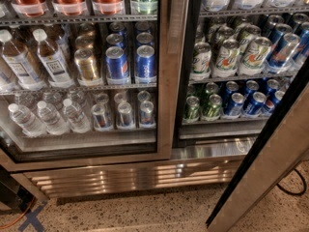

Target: Open right fridge door

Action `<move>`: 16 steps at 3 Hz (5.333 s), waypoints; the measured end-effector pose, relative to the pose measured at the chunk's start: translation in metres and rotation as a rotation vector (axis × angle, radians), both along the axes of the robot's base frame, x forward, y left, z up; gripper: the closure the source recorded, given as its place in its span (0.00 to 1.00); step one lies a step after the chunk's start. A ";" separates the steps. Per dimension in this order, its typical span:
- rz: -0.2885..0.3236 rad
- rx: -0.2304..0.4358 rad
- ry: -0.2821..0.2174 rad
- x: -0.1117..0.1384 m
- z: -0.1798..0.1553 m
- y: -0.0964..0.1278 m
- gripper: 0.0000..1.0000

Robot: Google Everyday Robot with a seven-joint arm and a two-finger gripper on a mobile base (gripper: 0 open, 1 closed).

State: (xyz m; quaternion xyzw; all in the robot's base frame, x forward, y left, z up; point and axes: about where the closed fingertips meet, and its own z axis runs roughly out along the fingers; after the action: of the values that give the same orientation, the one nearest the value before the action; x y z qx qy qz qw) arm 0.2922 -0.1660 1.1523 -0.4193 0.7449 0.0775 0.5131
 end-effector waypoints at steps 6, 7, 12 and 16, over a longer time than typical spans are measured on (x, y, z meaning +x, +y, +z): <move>0.000 0.000 0.000 0.000 0.000 0.000 0.69; 0.000 0.000 0.000 0.000 0.000 0.000 0.57; 0.000 0.000 0.000 0.000 0.000 0.000 0.10; 0.000 0.000 0.000 0.000 0.000 0.000 0.03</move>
Offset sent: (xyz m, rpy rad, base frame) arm -0.1171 0.0587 -0.0472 -0.5562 -0.1506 -0.0583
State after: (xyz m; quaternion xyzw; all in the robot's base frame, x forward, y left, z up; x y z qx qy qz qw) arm 0.2922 -0.1660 1.1523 -0.4193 0.7449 0.0775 0.5131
